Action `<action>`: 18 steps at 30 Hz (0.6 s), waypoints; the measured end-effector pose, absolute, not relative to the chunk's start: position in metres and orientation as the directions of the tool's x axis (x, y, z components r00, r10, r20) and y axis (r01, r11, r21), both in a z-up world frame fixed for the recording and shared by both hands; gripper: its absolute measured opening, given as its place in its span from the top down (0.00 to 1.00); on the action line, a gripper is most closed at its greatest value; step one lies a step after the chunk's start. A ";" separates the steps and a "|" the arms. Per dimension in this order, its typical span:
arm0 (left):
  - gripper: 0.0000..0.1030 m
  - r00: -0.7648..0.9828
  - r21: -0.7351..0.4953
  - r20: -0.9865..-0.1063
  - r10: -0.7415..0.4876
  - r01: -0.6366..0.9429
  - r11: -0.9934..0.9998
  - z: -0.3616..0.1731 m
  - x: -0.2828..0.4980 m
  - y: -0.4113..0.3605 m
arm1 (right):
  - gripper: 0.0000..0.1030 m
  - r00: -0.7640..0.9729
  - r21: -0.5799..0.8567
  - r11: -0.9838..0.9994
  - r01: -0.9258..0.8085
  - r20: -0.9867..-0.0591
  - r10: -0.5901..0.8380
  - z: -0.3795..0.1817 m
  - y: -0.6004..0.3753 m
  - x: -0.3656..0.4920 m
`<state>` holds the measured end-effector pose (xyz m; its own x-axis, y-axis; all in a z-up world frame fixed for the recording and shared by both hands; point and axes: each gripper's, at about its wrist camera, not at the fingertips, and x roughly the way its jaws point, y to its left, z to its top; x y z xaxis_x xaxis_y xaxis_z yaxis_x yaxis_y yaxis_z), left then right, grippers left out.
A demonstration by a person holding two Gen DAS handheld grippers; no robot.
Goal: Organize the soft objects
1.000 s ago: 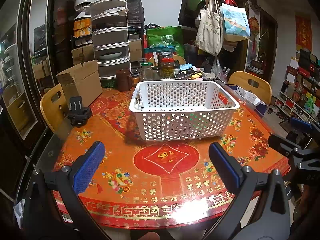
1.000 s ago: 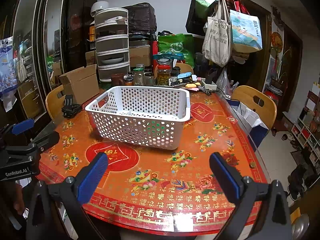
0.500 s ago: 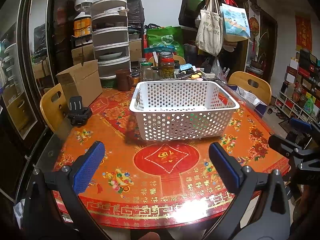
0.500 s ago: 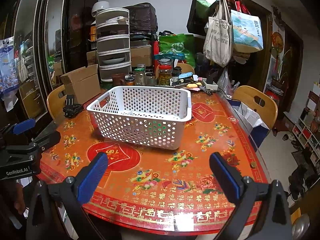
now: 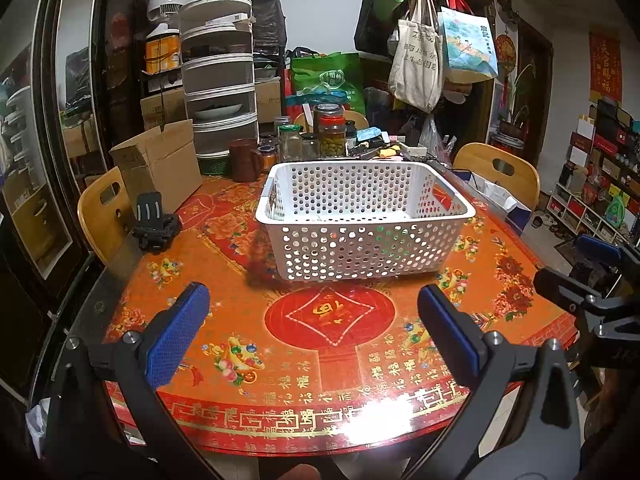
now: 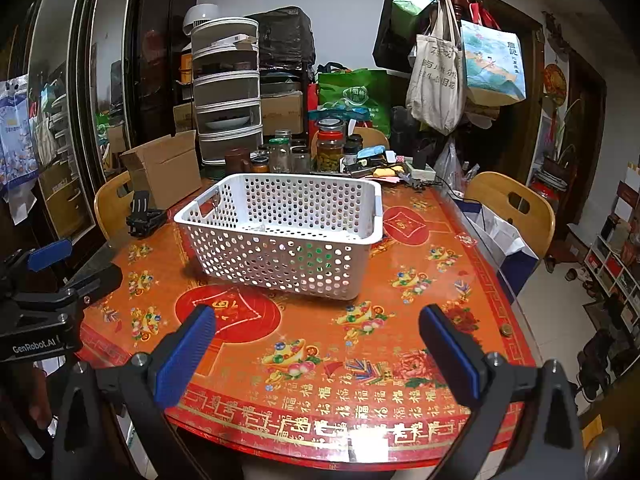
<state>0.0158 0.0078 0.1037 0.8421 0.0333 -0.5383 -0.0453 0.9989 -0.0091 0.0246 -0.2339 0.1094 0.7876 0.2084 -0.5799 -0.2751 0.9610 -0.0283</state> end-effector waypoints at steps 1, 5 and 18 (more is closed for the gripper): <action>0.00 0.842 -0.008 -0.538 0.034 -0.046 0.999 0.104 0.015 0.007 | 0.02 0.787 -0.027 0.961 -0.276 -0.580 0.209 0.109 -0.234 0.025; 0.00 0.842 -0.006 -0.538 0.036 -0.046 0.999 0.106 0.015 0.007 | 0.02 0.787 -0.027 0.961 -0.275 -0.580 0.209 0.110 -0.234 0.024; 0.00 0.841 -0.006 -0.539 0.034 -0.045 0.999 0.105 0.016 0.006 | 0.02 0.786 -0.026 0.961 -0.276 -0.581 0.210 0.110 -0.234 0.024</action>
<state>0.0158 0.0056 0.1054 0.8413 0.0343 -0.5395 -0.0447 0.9990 -0.0063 0.0239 -0.2341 0.1101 0.7864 0.2096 -0.5811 -0.2756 0.9609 -0.0264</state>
